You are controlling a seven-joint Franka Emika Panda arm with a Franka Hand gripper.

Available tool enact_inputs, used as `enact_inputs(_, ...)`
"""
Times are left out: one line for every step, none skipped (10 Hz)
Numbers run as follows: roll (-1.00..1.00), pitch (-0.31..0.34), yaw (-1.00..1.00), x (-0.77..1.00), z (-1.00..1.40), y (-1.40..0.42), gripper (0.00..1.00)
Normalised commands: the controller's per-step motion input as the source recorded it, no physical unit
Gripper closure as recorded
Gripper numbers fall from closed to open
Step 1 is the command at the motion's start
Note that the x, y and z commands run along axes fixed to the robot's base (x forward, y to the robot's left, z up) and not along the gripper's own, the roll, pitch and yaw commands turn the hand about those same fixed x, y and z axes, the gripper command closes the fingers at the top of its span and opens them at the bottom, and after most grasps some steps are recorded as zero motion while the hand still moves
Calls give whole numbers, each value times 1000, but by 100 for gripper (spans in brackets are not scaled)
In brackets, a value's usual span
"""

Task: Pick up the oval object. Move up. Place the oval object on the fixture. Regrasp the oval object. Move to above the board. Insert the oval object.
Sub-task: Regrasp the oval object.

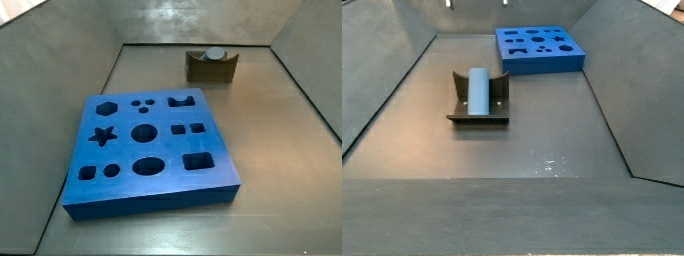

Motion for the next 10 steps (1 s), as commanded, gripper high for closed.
enact_inputs(1000,165,126,121,-24,-41,0)
enact_inputs(1000,193,166,118,-23,-45,0)
enact_inputs(915,194,196,119,-23,-47,0)
enact_inputs(795,179,205,121,-26,-49,0)
enact_inputs(559,142,219,125,-26,-52,0)
enact_inputs(382,121,225,127,-23,-52,0)
enact_inputs(223,82,223,122,-12,-37,0)
enact_inputs(180,51,217,102,-10,-39,0)
enact_inputs(221,-31,140,39,-1000,68,0)
enact_inputs(221,-37,127,41,-1000,69,0)
